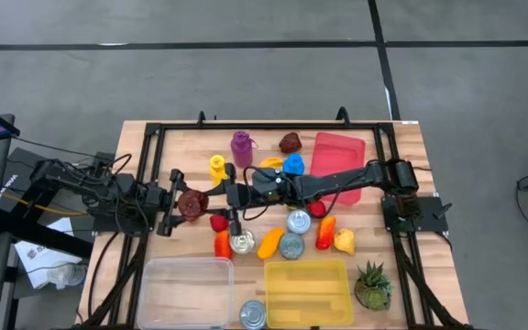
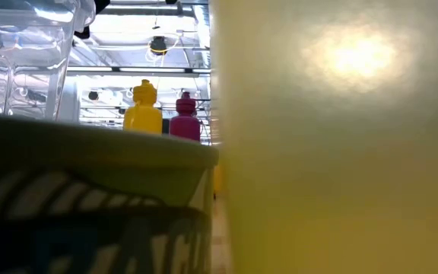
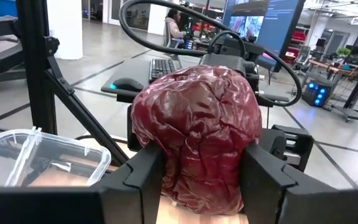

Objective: Pick & Place Food Item
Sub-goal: Put the bottom red apple into the transparent bin

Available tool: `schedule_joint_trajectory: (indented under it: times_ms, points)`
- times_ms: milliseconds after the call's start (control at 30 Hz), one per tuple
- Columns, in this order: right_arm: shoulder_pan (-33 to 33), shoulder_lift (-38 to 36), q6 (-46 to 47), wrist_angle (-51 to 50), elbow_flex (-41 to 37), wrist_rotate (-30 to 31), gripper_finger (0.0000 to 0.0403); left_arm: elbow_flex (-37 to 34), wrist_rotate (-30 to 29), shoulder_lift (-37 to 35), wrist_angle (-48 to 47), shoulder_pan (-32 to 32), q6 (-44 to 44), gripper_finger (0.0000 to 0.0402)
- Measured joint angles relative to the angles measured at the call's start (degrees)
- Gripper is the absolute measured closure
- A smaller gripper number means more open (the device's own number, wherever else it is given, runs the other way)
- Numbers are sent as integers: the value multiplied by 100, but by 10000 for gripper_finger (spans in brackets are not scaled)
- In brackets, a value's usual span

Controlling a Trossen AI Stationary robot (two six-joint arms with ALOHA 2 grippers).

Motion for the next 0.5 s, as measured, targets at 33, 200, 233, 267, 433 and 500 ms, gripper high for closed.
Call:
schedule_joint_trajectory:
  times_ms: [33, 200, 233, 267, 433, 500]
  points:
    - [0, 0, -4, -4, -2, 2, 247, 0, 21, 1, 1, 0, -147, 96]
    - [-26, 11, -21, -18, -11, 51, 250, 0, -228, 9, 3, -4, -403, 47]
    - [-26, 11, -3, -18, -11, 56, 250, 0, -224, 9, 5, -4, -338, 40]
    - [-26, 11, 15, -18, -11, 66, 250, 0, -216, 9, 5, -6, -296, 34]
    - [-24, 9, 201, -9, -11, 66, 250, 0, -223, 11, 44, -7, -56, 26]
    - [-5, 9, 243, 2, -11, 67, 250, 0, -219, 11, 85, -9, 28, 27]
